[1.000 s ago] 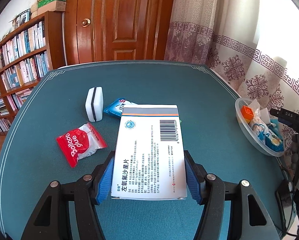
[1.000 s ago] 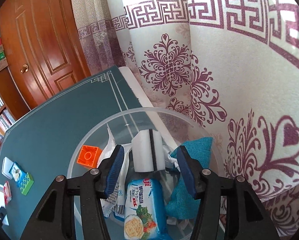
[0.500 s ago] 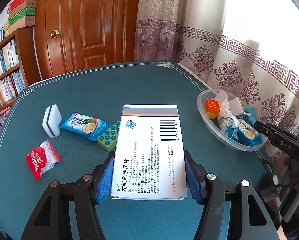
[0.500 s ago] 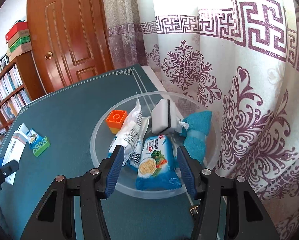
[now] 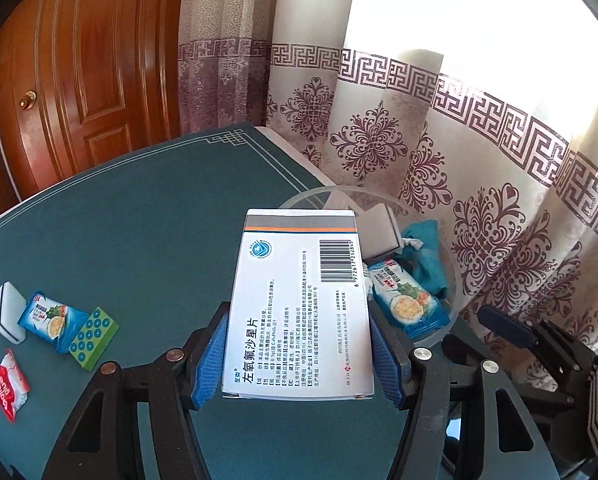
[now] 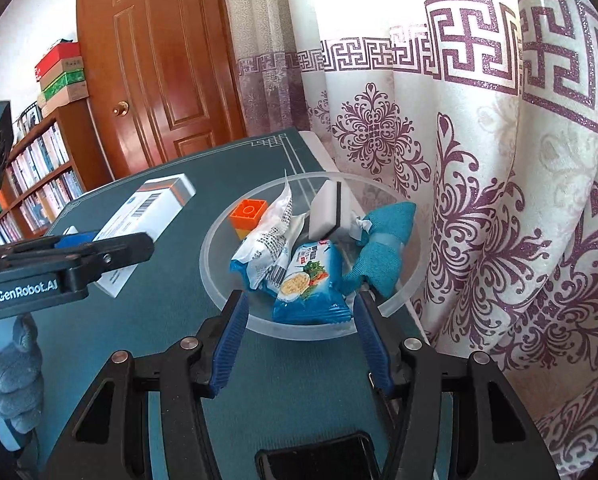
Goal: Organize objects
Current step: 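Carry the white medicine box into the bowl and open the left gripper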
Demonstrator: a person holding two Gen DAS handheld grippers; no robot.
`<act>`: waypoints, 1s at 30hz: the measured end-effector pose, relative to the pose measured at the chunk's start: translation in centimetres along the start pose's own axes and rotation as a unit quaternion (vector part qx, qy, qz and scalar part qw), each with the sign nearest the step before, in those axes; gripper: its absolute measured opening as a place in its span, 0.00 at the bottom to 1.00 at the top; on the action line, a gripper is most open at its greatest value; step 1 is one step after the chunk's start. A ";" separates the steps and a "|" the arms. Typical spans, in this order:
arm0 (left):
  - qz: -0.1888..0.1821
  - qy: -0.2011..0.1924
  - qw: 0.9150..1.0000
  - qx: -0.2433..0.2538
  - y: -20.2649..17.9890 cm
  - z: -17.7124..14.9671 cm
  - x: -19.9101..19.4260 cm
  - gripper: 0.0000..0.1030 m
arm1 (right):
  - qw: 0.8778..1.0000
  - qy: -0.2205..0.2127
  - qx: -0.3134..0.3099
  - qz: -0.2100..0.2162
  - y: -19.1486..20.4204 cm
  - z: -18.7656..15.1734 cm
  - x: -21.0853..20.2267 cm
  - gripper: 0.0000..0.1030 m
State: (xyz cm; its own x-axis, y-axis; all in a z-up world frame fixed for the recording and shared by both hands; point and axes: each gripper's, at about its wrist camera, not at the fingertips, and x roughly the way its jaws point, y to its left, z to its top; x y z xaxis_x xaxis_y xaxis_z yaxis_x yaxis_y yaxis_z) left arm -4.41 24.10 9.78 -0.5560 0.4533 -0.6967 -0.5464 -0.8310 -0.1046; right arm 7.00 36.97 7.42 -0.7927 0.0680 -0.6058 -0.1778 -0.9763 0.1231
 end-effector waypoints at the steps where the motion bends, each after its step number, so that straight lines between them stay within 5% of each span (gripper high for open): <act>1: -0.004 0.000 1.000 0.003 -0.5 0.4 0.4 0.64 | 1.000 0.000 0.001 0.002 -0.1 -0.1 0.0 0.55; 17: -0.041 0.030 0.999 -0.012 -3.3 4.7 7.5 0.65 | 1.000 -0.001 0.017 0.016 -1.2 -0.6 0.3 0.55; 20: -0.035 0.033 0.999 -0.013 -3.2 5.0 8.6 0.78 | 1.000 -0.001 0.018 0.018 -1.3 -0.6 0.4 0.55; 21: -0.031 0.032 0.999 -0.011 -3.1 5.0 8.6 0.83 | 1.000 -0.001 0.019 0.019 -1.3 -0.6 0.4 0.55; 30: -0.004 0.007 1.000 -0.022 -1.3 4.1 6.4 0.84 | 1.000 -0.002 0.019 0.021 -1.1 -0.8 0.2 0.55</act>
State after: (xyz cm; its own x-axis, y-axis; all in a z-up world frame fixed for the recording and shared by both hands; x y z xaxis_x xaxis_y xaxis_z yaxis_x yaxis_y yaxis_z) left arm -9.87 29.38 8.36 -0.5423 0.4555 -0.7061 -0.5225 -0.8409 -0.1411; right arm 7.47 37.94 6.54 -0.8022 0.0272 -0.5964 -0.1654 -0.9700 0.1783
